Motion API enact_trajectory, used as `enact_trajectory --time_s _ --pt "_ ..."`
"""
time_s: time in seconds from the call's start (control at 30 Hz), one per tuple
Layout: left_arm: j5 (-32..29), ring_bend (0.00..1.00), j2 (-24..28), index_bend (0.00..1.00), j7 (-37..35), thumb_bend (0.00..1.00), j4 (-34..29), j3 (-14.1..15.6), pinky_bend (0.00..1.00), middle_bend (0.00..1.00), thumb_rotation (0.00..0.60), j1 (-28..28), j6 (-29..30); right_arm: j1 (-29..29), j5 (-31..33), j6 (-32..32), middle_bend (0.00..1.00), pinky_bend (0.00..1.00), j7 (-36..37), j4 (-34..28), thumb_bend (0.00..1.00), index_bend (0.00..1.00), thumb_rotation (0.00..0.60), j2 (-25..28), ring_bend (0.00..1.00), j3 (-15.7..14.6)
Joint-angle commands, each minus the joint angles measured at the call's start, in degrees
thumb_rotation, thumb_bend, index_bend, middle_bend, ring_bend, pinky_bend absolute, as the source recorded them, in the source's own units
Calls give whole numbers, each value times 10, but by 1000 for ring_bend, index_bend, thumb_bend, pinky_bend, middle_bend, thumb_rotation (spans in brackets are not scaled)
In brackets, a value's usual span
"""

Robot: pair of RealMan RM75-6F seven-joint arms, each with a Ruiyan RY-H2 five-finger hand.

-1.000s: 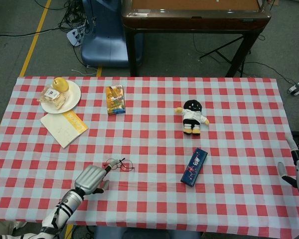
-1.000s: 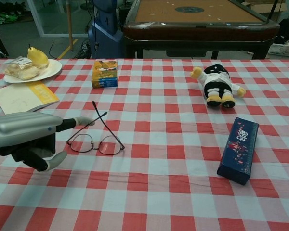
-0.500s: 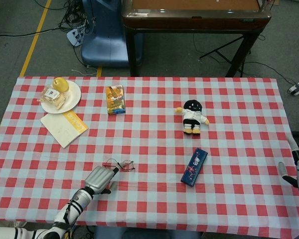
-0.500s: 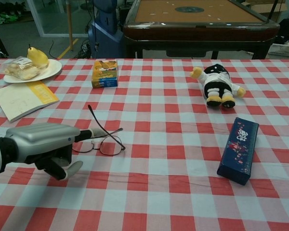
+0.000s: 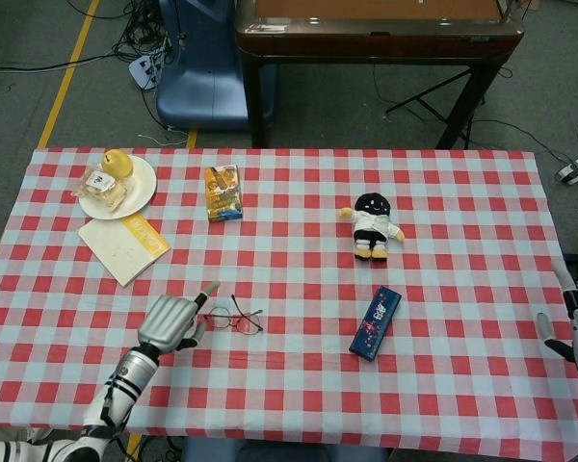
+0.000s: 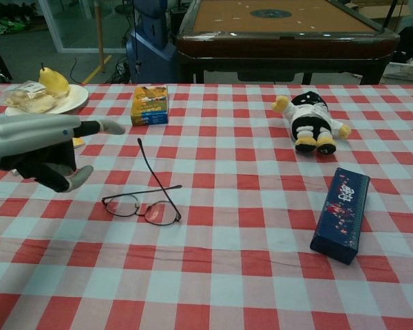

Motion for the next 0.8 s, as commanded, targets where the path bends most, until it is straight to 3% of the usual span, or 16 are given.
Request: enact_trajectory --time_s 0.03,0.23,0.33,0.8 --pt "52 1000 26 0 -27 596 -28 3 1000 997 537 25 35 1 -1 -1 172 190 -2 0 388 0 600 0 101 0" --pt "138 1000 23 0 -45 596 -47 33 1000 996 561 41 40 2 -3 -1 172 190 -7 -6 388 0 600 1 101 1" --pt "150 1000 8 0 -38 596 -45 38 1000 996 564 39 31 1 -2 0 172 190 -9 -7 388 0 600 2 101 1" --pt "103 1000 -68 0 11 595 -21 35 1000 995 593 24 -3 0 6 -2 172 190 -17 3 388 0 600 -3 101 2"
